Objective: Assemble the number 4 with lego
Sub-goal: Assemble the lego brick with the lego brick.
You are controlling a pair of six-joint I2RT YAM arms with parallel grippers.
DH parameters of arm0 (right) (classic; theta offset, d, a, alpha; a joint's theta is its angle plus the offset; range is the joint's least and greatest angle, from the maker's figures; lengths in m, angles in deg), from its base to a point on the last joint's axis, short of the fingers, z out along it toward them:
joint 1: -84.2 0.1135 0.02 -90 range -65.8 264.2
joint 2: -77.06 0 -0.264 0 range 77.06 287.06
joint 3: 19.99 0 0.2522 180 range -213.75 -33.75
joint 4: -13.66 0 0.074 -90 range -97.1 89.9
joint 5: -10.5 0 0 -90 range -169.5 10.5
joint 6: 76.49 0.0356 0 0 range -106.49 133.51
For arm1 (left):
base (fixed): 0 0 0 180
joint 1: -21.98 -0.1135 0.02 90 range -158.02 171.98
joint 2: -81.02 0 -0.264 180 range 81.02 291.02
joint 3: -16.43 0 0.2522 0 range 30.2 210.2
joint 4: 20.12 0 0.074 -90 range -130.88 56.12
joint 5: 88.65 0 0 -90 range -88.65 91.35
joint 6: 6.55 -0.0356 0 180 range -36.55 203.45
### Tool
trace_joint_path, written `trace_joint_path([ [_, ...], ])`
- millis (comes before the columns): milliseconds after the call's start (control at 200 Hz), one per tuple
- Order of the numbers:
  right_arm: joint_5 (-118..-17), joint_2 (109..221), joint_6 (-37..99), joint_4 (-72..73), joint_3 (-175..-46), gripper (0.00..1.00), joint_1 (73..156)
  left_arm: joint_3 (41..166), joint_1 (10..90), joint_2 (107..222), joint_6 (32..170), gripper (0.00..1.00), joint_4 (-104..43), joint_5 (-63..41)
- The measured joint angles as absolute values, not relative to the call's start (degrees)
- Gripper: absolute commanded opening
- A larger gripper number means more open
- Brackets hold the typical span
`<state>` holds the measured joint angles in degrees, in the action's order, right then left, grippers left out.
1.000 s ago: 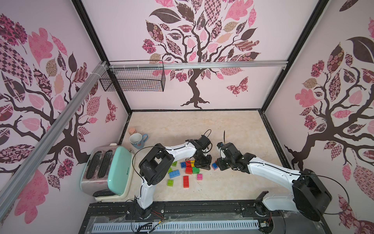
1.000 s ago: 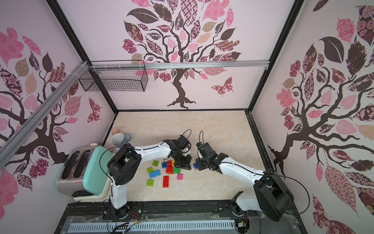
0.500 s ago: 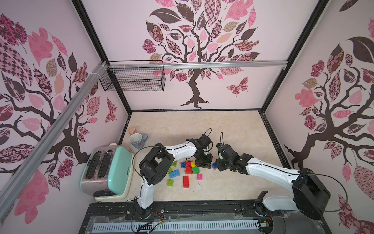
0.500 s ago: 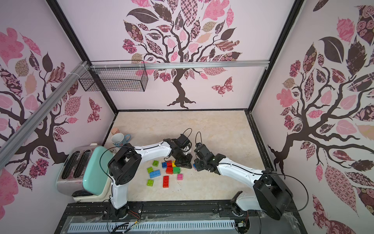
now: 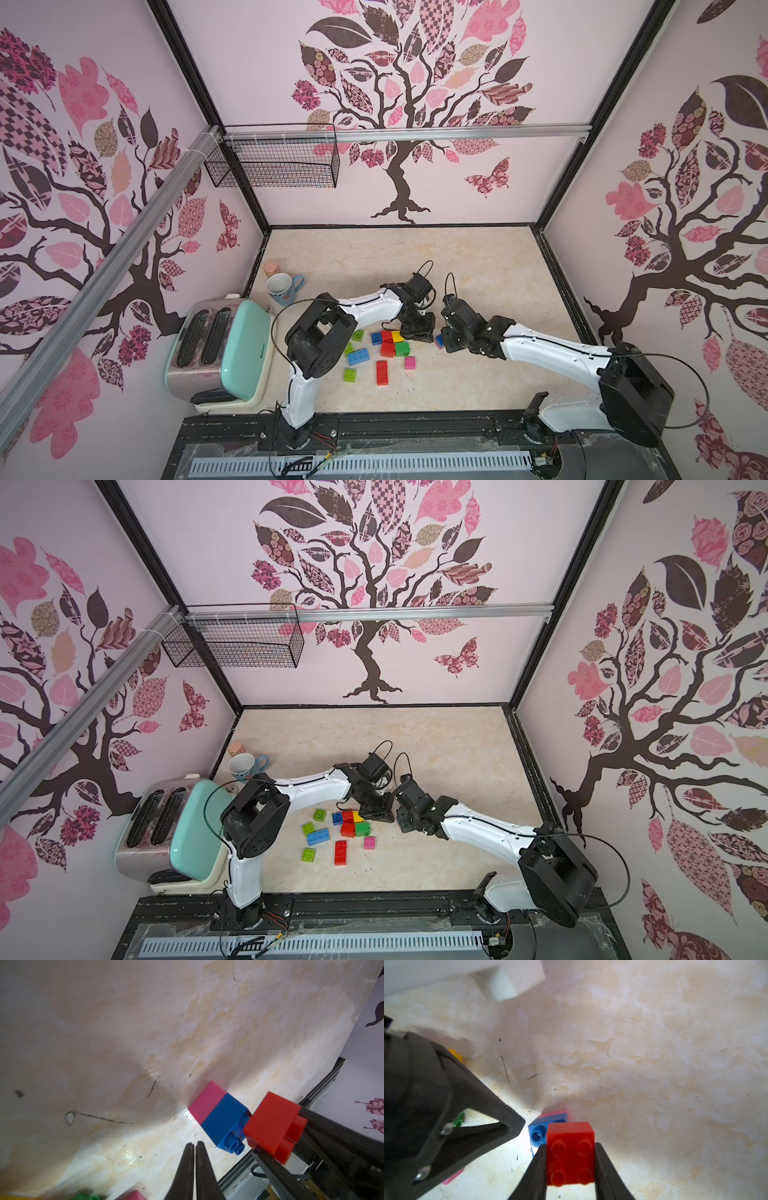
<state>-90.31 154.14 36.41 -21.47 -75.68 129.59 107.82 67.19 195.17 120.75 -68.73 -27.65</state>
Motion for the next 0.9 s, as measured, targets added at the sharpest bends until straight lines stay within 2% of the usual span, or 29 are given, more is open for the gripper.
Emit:
trace_joint_path([
  [205, -93.1, 156.8, 38.9, -23.3, -78.3, 0.00, 132.9, 105.9, 65.7, 194.1, 120.1, 0.13, -68.0, -27.9],
  [735, -95.4, 157.1, 43.0, -25.5, -78.0, 0.00, 133.5, 102.5, 66.5, 193.4, 117.4, 0.22, -67.4, -31.8],
  [850, -96.6, 158.0, 43.3, -26.1, -78.7, 0.00, 133.9, 102.7, 66.9, 193.4, 117.2, 0.28, -67.6, -31.2],
  [900, -97.3, 158.3, 43.6, -26.5, -79.2, 0.00, 134.3, 102.7, 66.8, 193.2, 117.4, 0.34, -67.8, -30.2],
])
